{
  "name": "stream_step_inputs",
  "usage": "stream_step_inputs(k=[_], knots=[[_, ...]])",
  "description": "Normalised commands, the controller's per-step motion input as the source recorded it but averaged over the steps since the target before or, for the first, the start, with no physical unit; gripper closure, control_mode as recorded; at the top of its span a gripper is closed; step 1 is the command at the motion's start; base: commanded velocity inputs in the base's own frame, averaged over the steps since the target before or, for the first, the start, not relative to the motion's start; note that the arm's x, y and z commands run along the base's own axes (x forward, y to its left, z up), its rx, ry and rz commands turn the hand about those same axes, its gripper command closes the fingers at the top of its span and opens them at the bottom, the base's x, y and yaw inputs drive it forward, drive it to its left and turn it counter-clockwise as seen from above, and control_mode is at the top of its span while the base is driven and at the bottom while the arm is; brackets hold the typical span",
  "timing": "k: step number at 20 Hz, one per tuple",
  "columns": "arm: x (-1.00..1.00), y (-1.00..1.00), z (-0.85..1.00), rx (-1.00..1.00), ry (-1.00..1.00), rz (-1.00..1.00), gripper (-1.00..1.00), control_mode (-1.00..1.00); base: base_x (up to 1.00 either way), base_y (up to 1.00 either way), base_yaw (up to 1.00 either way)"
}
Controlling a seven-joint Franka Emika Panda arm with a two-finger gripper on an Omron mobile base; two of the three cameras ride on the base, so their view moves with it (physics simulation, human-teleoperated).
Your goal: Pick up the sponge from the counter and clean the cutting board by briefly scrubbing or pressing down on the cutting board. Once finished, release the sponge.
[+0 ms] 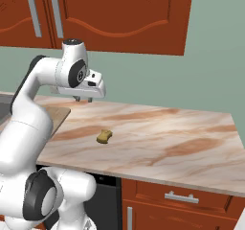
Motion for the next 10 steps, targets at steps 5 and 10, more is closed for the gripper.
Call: stream_step_inputs(k=[5,10], knots=[[0.00,0.00,-0.21,0.00,0.00,0.00,-1.00,-1.00,0.00,0.00,0.00],[0.00,-0.06,-0.43,0.00,0.01,0.00,-1.00,-1.00,0.00,0.00,0.00]])
